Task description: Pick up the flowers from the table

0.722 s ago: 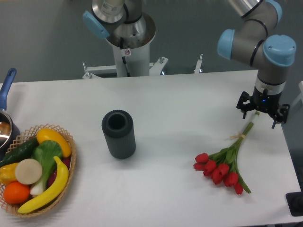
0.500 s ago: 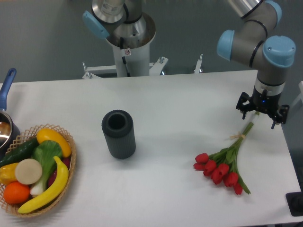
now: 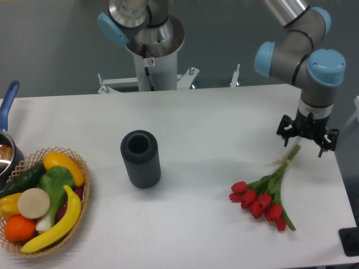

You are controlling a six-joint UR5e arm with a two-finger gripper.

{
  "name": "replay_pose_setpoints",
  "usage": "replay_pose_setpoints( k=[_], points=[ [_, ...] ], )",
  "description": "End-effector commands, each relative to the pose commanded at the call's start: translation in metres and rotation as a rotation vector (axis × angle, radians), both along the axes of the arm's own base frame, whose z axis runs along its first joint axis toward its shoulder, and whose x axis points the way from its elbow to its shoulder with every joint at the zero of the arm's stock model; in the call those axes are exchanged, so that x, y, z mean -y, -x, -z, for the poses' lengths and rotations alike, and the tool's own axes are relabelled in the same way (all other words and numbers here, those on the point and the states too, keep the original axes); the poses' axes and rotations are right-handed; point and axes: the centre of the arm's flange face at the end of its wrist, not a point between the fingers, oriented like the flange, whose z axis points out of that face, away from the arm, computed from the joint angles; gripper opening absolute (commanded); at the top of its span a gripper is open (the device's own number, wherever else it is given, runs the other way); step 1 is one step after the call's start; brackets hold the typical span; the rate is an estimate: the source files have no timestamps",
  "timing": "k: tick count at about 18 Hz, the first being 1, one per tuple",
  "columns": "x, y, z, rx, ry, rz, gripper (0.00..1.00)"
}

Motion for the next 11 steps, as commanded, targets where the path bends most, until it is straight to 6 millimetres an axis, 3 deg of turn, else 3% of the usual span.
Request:
replay_pose_setpoints(
  k=[4,11],
  points=[
    [-0.021,-0.003,0.027,0.035,0.010,0.034,1.00],
    [-0.036,-0.013,0.047,0.072,0.020,0.062,0.96]
  ],
)
